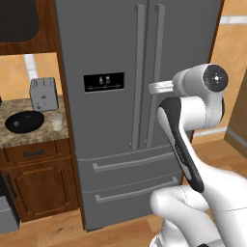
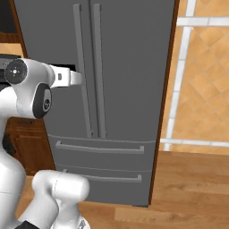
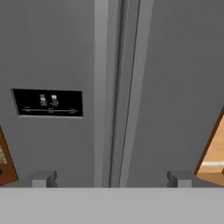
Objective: Grab a lemon wedge from the fridge and one ice cube from the ice bowl, and put them in the glass of lemonade.
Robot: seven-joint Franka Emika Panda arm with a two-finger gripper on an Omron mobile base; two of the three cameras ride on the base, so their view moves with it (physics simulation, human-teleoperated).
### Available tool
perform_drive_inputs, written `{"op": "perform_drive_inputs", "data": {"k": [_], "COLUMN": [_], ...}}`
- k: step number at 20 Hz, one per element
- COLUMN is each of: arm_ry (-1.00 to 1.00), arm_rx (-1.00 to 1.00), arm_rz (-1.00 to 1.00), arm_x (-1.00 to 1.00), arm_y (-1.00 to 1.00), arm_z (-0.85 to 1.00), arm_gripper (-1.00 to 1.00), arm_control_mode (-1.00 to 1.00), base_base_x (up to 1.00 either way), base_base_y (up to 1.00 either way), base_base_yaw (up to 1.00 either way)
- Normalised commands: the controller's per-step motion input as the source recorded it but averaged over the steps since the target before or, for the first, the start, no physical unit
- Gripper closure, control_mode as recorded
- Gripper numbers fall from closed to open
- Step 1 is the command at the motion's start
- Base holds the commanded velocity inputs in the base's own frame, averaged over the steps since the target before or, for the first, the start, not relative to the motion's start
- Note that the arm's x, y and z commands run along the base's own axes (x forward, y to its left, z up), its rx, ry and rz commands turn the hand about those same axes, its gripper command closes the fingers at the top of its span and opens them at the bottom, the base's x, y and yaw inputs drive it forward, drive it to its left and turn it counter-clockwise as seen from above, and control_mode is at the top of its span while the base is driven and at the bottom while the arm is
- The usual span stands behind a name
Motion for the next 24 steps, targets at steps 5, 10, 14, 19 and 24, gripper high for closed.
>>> {"op": "perform_drive_inputs", "data": {"k": [5, 10, 14, 19, 24], "arm_ry": [0.03, 0.06, 0.04, 0.04, 0.0], "arm_rx": [0.0, 0.0, 0.0, 0.0, 0.0], "arm_rz": [0.0, 0.0, 0.0, 0.01, 0.0], "arm_x": [0.49, 0.7, 0.62, 0.61, 0.56], "arm_y": [-0.09, 0.0, 0.02, 0.09, 0.01], "arm_z": [0.0, 0.0, -0.08, -0.18, -0.14], "arm_gripper": [-1.0, -1.0, -1.0, -1.0, -1.0], "arm_control_mode": [-1.0, -1.0, -1.0, -1.0, -1.0], "base_base_x": [0.0, 0.0, 0.0, 0.0, 0.0], "base_base_y": [0.0, 0.0, 0.0, 0.0, 0.0], "base_base_yaw": [0.0, 0.0, 0.0, 0.0, 0.0]}}
